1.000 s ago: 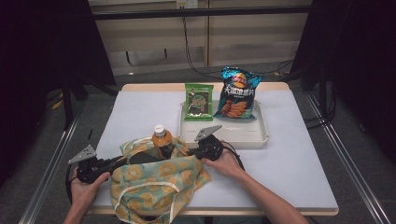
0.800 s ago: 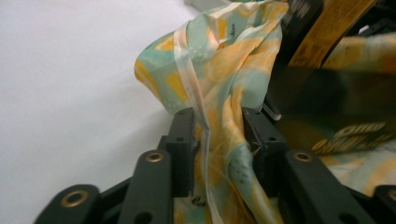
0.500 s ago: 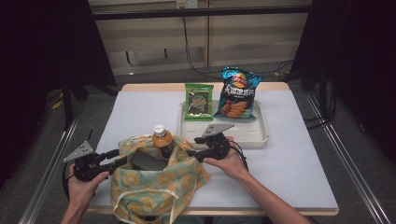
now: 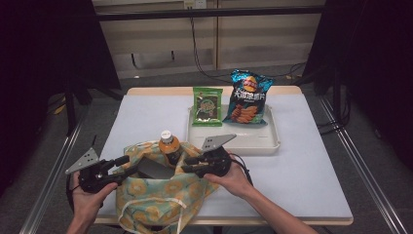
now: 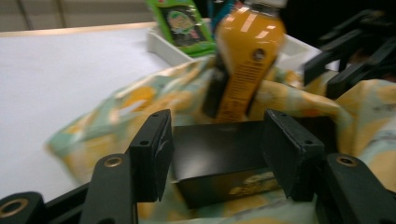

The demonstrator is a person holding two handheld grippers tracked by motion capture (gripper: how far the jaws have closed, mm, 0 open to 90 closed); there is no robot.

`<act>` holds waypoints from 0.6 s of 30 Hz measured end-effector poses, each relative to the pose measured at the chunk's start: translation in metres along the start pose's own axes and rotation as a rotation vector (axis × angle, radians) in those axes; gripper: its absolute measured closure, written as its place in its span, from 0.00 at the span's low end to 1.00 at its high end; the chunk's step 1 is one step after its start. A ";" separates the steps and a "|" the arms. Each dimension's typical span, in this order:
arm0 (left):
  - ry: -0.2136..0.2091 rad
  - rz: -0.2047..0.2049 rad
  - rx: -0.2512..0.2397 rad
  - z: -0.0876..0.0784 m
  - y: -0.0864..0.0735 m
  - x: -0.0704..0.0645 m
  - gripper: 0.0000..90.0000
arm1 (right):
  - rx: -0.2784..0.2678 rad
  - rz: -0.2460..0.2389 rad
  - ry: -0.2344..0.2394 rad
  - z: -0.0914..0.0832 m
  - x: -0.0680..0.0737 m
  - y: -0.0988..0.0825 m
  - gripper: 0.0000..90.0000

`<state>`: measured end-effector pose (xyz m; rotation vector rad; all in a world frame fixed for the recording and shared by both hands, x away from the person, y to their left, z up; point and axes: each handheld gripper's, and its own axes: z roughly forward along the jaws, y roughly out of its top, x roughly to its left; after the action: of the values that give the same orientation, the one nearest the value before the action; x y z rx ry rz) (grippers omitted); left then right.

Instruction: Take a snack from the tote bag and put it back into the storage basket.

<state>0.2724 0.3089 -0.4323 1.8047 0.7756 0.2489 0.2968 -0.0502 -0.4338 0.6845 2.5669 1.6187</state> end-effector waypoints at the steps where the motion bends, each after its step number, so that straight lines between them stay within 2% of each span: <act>1: -0.008 0.007 0.008 0.001 0.000 -0.003 0.49 | 0.013 0.006 -0.004 0.005 0.002 -0.003 0.59; 3: -0.026 0.022 0.036 0.006 -0.003 -0.009 0.49 | 0.030 0.009 -0.003 0.012 0.004 -0.008 0.48; 4: -0.044 0.022 0.050 0.009 -0.005 -0.012 0.48 | 0.036 0.003 -0.018 0.014 0.005 -0.009 0.44; 5: -0.048 0.026 0.059 0.010 -0.007 -0.014 0.48 | 0.052 -0.008 -0.036 0.016 0.007 -0.009 0.41; 7: -0.073 0.041 0.088 0.014 -0.010 -0.020 0.47 | 0.071 -0.005 -0.035 0.020 0.007 -0.011 0.40; 9: -0.090 0.052 0.111 0.017 -0.014 -0.022 0.47 | 0.079 -0.008 -0.027 0.022 0.007 -0.014 0.50; 11: -0.099 0.060 0.138 0.019 -0.018 -0.023 0.47 | 0.066 -0.009 0.000 0.021 0.009 -0.015 0.60; 13: -0.119 0.047 0.137 0.019 -0.022 -0.023 0.47 | 0.068 -0.024 0.008 0.019 0.012 -0.014 0.78; 14: -0.123 0.054 0.142 0.020 -0.022 -0.023 0.47 | 0.067 -0.033 0.004 0.017 0.013 -0.014 0.81; 16: -0.130 0.055 0.156 0.022 -0.023 -0.024 0.47 | 0.062 -0.030 0.003 0.014 0.013 -0.015 0.98; 18: -0.132 0.073 0.178 0.025 -0.024 -0.027 0.46 | 0.053 -0.021 0.014 0.010 0.010 -0.015 1.00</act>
<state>0.2553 0.2772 -0.4575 1.9978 0.6565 0.1091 0.2848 -0.0437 -0.4494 0.6500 2.6268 1.5607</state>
